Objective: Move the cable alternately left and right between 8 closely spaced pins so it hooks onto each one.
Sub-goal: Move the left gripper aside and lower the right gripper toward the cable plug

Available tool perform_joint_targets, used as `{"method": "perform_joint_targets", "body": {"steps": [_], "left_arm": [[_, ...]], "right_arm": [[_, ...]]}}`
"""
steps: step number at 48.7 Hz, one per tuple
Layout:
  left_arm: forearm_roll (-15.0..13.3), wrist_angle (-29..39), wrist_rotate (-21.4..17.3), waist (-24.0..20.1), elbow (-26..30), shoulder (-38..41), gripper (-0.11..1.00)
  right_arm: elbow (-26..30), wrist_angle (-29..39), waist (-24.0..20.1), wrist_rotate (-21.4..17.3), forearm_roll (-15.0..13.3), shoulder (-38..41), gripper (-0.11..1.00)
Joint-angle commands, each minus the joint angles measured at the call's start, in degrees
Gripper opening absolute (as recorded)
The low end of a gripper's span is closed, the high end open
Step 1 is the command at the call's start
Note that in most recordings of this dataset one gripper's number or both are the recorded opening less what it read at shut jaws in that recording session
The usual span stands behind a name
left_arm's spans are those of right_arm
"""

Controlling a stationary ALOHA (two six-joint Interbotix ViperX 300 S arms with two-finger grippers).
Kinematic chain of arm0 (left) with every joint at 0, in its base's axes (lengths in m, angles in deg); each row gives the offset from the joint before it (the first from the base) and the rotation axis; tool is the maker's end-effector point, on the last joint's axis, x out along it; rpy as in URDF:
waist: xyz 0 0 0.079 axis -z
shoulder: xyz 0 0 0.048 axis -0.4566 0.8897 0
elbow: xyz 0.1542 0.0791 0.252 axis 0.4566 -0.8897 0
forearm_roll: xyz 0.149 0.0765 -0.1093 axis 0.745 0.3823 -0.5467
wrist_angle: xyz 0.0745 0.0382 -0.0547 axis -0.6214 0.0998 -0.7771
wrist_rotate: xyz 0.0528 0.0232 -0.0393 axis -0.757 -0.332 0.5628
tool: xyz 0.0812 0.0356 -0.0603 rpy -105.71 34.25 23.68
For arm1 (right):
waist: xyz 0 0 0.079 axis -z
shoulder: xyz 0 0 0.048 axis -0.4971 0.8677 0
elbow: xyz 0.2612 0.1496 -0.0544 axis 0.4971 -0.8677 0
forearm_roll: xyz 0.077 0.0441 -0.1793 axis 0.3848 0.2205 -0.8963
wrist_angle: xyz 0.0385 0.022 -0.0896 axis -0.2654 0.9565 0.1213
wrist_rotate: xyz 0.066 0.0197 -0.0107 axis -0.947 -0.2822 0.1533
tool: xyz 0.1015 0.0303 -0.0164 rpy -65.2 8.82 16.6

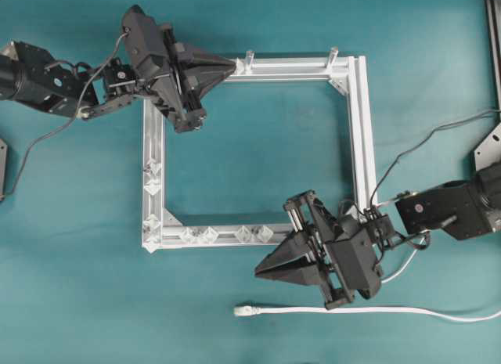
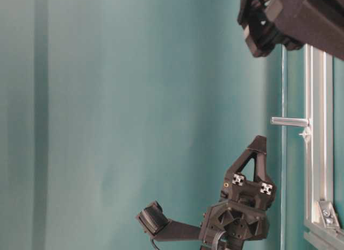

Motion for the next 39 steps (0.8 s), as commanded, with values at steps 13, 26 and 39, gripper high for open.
{"method": "perform_joint_targets", "body": {"steps": [13,26,39], "left_arm": [[2.37,17.84,-0.79,2.55,2.37,-12.48,0.00],[2.37,24.70,-0.44,5.98,-2.20,-24.08,0.00],[2.37,32.08,-0.35,8.61,-8.79,-36.12,0.00]], "right_arm": [[1.49,5.36,-1.32,-0.35,0.09,-6.59,0.00],[4.83,24.26,-1.76,-1.67,0.09,-11.34,0.00],[13.80,42.45,-2.81,-8.26,0.00,-10.37,0.00]]}}
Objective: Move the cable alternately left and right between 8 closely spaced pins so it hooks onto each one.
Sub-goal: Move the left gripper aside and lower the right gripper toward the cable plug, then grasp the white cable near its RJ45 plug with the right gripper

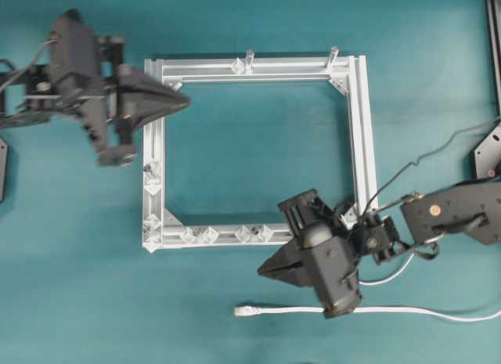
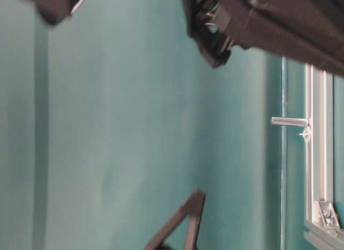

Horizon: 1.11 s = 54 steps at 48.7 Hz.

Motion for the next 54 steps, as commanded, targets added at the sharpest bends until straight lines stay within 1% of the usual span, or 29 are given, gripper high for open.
{"method": "perform_joint_targets", "body": {"steps": [1,8,11,18,29,34,37,39,41,49,54], "left_arm": [[0.18,2.37,-0.18,0.70,-1.41,-4.66,0.00],[0.18,5.89,-0.18,1.05,-5.19,-10.02,0.00],[0.18,6.50,-0.26,1.05,-6.50,-12.39,0.00],[0.18,7.73,-0.26,1.05,-9.93,-18.11,0.00],[0.18,11.87,0.00,1.05,-16.35,-31.11,0.00],[0.18,15.21,0.00,1.05,-18.37,-38.06,0.00],[0.18,18.46,-0.09,0.97,-19.42,-42.71,0.00],[0.18,20.48,-0.09,0.97,-19.95,-45.18,0.00],[0.18,22.41,-0.09,0.97,-20.39,-47.46,0.00],[0.18,27.69,-0.09,0.70,-22.06,-52.82,0.00],[0.26,27.95,-0.09,0.53,-22.41,-53.00,0.00]], "right_arm": [[4.48,5.19,-0.79,-1.41,0.00,-0.18,0.00],[8.88,12.83,-1.85,-3.34,0.00,1.58,0.00],[10.90,16.79,-2.64,-4.31,0.00,2.46,0.00],[14.41,23.47,-3.87,-6.94,0.00,4.22,0.00],[19.95,31.11,-4.83,-10.28,0.00,7.65,0.00],[22.41,33.75,-4.92,-11.69,0.09,9.49,0.01],[23.73,35.07,-5.10,-12.04,0.09,10.63,0.01],[24.70,35.95,-5.27,-12.30,0.09,11.34,0.07],[25.93,36.83,-5.54,-12.39,0.09,12.22,0.16],[30.23,40.34,-6.77,-13.27,0.18,15.73,0.62],[32.17,42.36,-7.12,-15.91,0.26,17.67,0.62]]}}
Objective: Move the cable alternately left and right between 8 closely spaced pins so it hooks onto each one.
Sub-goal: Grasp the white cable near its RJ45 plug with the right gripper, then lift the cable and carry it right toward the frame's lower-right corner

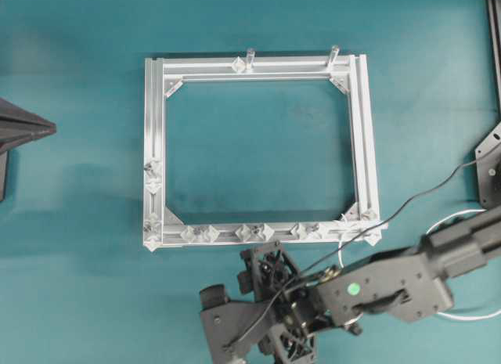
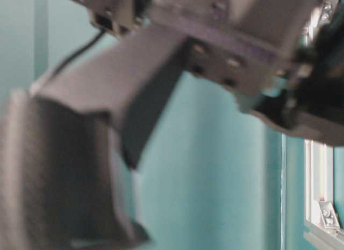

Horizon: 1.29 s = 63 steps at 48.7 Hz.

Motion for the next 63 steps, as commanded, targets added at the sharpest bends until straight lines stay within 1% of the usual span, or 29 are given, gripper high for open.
{"method": "perform_joint_targets", "body": {"steps": [1,6,11,14,40,51,55,59,61,63], "left_arm": [[0.18,0.00,-0.09,-0.26,0.44,0.44,0.00],[0.18,0.00,0.00,-0.62,0.44,0.44,0.00],[0.26,-0.09,0.09,-0.62,0.35,0.44,0.00],[0.26,-0.09,0.18,-0.62,0.26,0.35,0.00],[0.26,0.00,0.18,-0.62,-0.26,-1.67,0.00],[0.18,0.00,0.18,-0.62,-0.26,-1.67,0.00],[0.26,0.00,0.18,-0.62,-0.26,-1.67,0.00],[0.18,0.00,0.18,-0.62,-0.26,-1.67,0.00],[0.18,0.00,0.18,-0.62,-0.26,-1.67,0.00],[0.18,0.00,0.18,-0.62,-0.26,-1.67,0.00]], "right_arm": [[2.90,1.41,-0.44,-1.93,0.09,0.18,0.62],[3.87,2.29,-0.44,-4.39,-0.26,1.76,0.62],[4.57,2.29,-0.35,-5.98,-0.44,2.90,0.62],[4.83,2.46,-0.44,-6.24,-0.44,3.34,0.62],[4.92,2.64,-0.26,-6.33,-0.44,6.15,0.61],[4.92,1.14,-0.26,-6.33,-0.44,6.94,0.60],[4.92,1.14,-0.18,-6.33,-0.44,7.03,0.54],[4.92,1.14,-0.26,-6.42,-0.44,7.03,0.35],[4.92,1.05,-0.26,-6.42,-0.44,7.03,0.23],[4.92,1.05,-0.18,-6.42,-0.44,7.12,0.17]]}}
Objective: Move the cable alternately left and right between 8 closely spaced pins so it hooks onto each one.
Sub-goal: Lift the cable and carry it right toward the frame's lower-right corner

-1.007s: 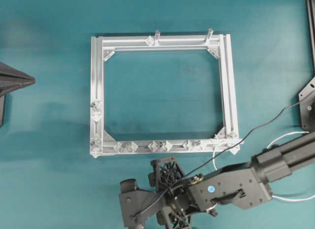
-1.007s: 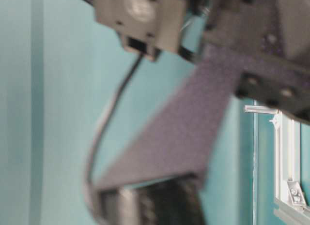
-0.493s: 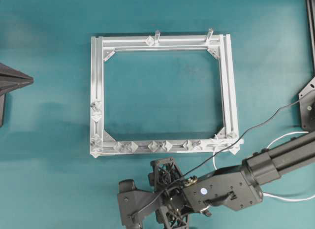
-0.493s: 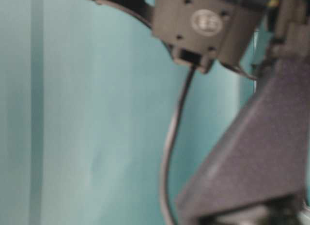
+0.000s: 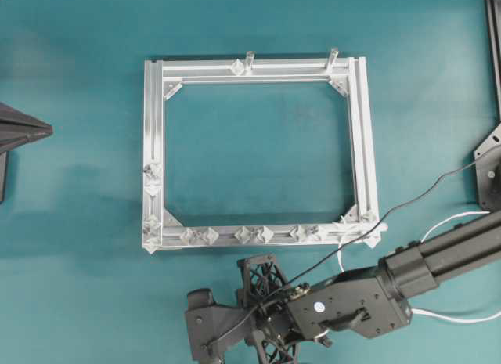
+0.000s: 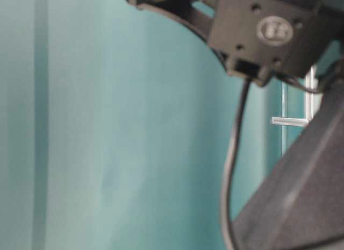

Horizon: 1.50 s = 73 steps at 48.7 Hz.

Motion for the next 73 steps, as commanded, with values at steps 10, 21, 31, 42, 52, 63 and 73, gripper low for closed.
{"method": "perform_joint_targets", "body": {"steps": [10,21,31,42,52,63,73], "left_arm": [[0.09,-0.26,0.18,-0.09,0.62,0.44,0.00],[0.09,-0.26,0.18,-0.18,0.62,0.44,0.00],[0.18,-0.26,0.18,-0.09,0.62,0.44,0.00],[0.09,-0.26,0.18,-0.18,0.62,0.44,0.00],[0.09,-0.26,0.18,-0.18,0.62,0.44,0.00],[0.09,-0.26,0.18,-0.09,0.62,0.44,0.00],[0.09,-0.35,0.18,-0.18,0.62,0.44,0.00]], "right_arm": [[1.23,-0.35,0.00,-0.09,-0.18,-1.23,0.16],[1.14,0.18,0.00,-0.09,-0.18,-1.32,0.16],[1.05,1.05,0.00,-0.09,-0.26,-3.25,0.16],[0.62,8.09,0.00,-0.09,-1.14,-7.29,0.16],[0.62,14.33,0.00,-2.99,-1.14,-10.02,0.16],[-0.18,15.03,-0.18,-15.91,-1.32,-10.81,0.16],[-2.55,15.12,-1.67,-29.62,-3.96,-11.60,0.16]]}}
